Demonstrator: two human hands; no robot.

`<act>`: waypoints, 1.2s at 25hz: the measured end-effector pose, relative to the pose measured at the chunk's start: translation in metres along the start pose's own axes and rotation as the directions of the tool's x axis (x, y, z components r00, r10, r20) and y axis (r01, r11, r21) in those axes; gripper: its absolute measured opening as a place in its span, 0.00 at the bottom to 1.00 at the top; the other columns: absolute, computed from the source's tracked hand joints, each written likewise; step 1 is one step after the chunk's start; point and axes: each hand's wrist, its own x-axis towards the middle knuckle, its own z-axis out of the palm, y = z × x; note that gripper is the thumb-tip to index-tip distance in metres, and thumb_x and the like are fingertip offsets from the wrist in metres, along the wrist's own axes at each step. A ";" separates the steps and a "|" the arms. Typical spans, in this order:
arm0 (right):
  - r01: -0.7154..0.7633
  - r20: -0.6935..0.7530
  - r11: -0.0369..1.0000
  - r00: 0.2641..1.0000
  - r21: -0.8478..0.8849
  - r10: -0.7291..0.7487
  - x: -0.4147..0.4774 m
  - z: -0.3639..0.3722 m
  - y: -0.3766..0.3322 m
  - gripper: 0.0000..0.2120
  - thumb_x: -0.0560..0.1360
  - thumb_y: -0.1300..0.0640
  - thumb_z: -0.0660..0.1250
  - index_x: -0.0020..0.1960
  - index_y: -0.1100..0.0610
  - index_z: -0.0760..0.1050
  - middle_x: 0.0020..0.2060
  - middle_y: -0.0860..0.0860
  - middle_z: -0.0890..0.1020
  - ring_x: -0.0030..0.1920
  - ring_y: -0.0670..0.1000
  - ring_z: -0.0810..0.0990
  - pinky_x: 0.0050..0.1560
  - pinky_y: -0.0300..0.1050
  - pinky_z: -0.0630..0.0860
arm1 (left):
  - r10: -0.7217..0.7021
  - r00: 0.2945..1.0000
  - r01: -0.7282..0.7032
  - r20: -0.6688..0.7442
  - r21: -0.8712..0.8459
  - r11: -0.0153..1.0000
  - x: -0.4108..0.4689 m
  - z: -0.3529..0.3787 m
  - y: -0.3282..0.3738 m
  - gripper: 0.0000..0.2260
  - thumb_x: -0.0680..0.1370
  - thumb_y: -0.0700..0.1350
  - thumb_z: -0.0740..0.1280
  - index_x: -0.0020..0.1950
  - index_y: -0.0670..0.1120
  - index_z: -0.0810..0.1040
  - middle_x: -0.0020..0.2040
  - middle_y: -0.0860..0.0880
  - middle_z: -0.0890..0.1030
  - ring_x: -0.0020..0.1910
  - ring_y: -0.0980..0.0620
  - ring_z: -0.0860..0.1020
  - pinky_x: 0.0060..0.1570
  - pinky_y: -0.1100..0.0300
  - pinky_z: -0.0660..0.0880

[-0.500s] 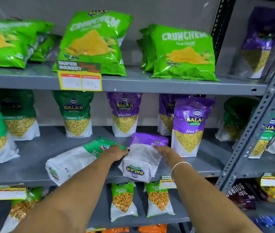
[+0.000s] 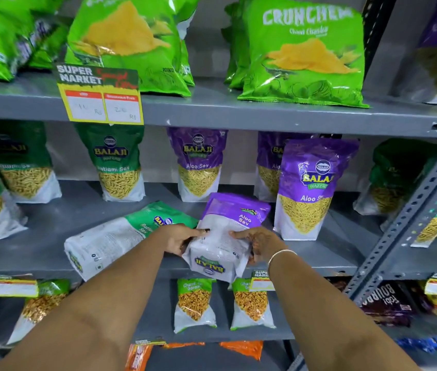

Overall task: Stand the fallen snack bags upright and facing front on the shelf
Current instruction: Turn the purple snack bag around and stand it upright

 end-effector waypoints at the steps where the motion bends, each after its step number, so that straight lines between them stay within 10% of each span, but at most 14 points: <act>1: 0.004 -0.024 1.000 1.000 -0.028 -0.004 -0.008 0.002 -0.002 0.05 0.64 0.59 0.74 0.36 0.59 0.79 0.35 0.53 0.78 0.35 0.55 0.78 0.38 0.45 0.79 | -0.002 1.000 0.002 0.000 0.042 0.999 0.000 -0.002 0.000 0.06 0.75 0.45 0.66 0.44 0.42 0.76 0.29 0.49 0.82 0.25 0.54 0.80 0.45 0.47 0.81; 5: 0.031 -0.027 0.995 0.999 -0.099 -0.034 -0.023 0.001 -0.014 0.13 0.71 0.65 0.69 0.28 0.61 0.77 0.18 0.52 0.80 0.18 0.52 0.80 0.19 0.42 0.77 | 0.013 0.999 -0.018 0.034 0.167 0.986 -0.003 -0.010 0.006 0.05 0.74 0.44 0.69 0.43 0.44 0.75 0.39 0.48 0.77 0.37 0.52 0.76 0.37 0.56 0.77; 11: 0.236 -0.114 0.939 0.956 -0.250 -0.271 -0.027 0.007 -0.036 0.15 0.68 0.70 0.71 0.29 0.57 0.71 0.23 0.51 0.75 0.17 0.44 0.74 0.18 0.34 0.71 | 0.197 0.980 -0.186 -0.017 0.268 0.945 0.001 -0.014 0.022 0.20 0.70 0.38 0.72 0.59 0.44 0.71 0.49 0.49 0.78 0.52 0.49 0.76 0.59 0.47 0.73; 14: 0.459 -0.223 0.849 0.827 -0.260 -0.515 -0.009 0.015 -0.040 0.20 0.63 0.77 0.72 0.40 0.58 0.66 0.39 0.53 0.76 0.40 0.50 0.80 0.36 0.35 0.81 | 0.415 0.898 -0.353 -0.148 0.320 0.879 0.011 -0.009 0.023 0.27 0.65 0.35 0.75 0.62 0.40 0.71 0.58 0.48 0.78 0.56 0.50 0.75 0.56 0.56 0.72; 17: 0.494 -0.283 0.796 0.754 -0.350 -0.592 0.010 0.020 -0.034 0.34 0.58 0.73 0.77 0.56 0.62 0.61 0.52 0.57 0.75 0.57 0.57 0.76 0.62 0.59 0.73 | 0.532 0.790 -0.402 -0.305 0.399 0.824 0.031 -0.006 0.015 0.32 0.60 0.35 0.78 0.62 0.39 0.70 0.61 0.44 0.78 0.59 0.46 0.76 0.58 0.55 0.74; 30: 0.414 -0.406 0.831 0.733 -0.371 -0.546 0.039 0.024 -0.021 0.33 0.61 0.63 0.78 0.50 0.60 0.55 0.59 0.64 0.72 0.60 0.59 0.74 0.62 0.57 0.74 | 0.539 0.765 -0.416 -0.353 0.368 0.832 0.046 -0.018 -0.001 0.33 0.59 0.33 0.77 0.62 0.39 0.69 0.60 0.41 0.79 0.58 0.43 0.78 0.60 0.47 0.75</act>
